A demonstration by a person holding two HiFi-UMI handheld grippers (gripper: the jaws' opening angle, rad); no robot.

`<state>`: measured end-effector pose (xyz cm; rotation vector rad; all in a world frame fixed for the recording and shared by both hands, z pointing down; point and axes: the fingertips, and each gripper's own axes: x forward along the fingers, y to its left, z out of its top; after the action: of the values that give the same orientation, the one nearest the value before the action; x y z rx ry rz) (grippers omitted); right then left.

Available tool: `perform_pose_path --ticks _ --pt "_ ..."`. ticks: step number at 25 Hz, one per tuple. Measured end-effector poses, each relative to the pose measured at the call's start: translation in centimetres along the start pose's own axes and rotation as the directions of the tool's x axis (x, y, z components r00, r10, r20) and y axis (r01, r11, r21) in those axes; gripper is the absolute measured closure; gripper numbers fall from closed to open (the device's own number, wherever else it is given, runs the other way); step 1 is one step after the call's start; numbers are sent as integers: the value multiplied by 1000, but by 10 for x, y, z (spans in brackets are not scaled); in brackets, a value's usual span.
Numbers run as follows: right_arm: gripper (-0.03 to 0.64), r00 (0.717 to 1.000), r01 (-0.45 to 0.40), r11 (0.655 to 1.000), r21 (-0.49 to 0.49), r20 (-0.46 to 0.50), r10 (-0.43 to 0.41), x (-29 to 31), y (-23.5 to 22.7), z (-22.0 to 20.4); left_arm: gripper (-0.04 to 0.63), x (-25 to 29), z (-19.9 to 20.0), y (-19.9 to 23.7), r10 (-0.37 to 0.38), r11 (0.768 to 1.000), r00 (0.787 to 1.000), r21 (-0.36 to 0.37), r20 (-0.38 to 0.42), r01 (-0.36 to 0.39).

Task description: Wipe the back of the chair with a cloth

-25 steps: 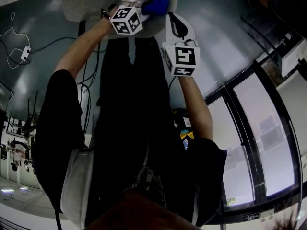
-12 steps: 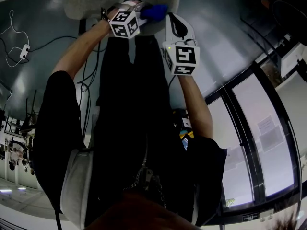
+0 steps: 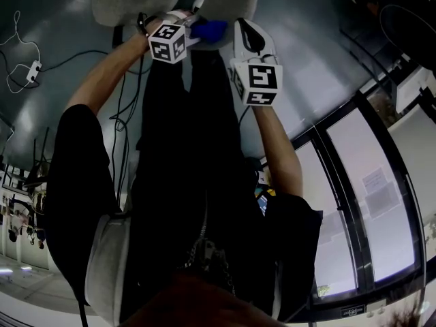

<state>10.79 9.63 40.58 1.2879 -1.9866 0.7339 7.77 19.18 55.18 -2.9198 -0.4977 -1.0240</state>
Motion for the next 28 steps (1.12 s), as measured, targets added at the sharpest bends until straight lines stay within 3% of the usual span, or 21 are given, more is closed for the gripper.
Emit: perform_pose_path --ticks 5,9,12,17,20,23,28 --pt "614 1000 -9 1000 -11 -2 9 2 0 1 502 -7 -15 -23 -72 996 996 44 -48 74" --pt "614 1000 -15 1000 -22 1 15 3 0 4 500 -14 -29 -29 -69 996 995 51 -70 72" --pt "614 1000 -19 1000 -25 8 19 6 1 8 499 -20 -40 -13 -12 999 997 42 -77 15" --pt "614 999 -35 999 -35 8 35 11 0 11 497 -28 -44 50 165 982 986 -91 -32 -167" --pt "614 999 -42 998 -43 7 42 16 -1 13 497 -31 -52 92 270 950 963 -158 -25 -270" --pt "614 999 -47 998 -51 11 48 17 -2 18 497 -38 -59 130 371 900 928 -236 -27 -366" --pt "614 999 -45 998 -47 21 46 18 -9 20 497 -43 -68 192 519 774 849 -368 -98 -516"
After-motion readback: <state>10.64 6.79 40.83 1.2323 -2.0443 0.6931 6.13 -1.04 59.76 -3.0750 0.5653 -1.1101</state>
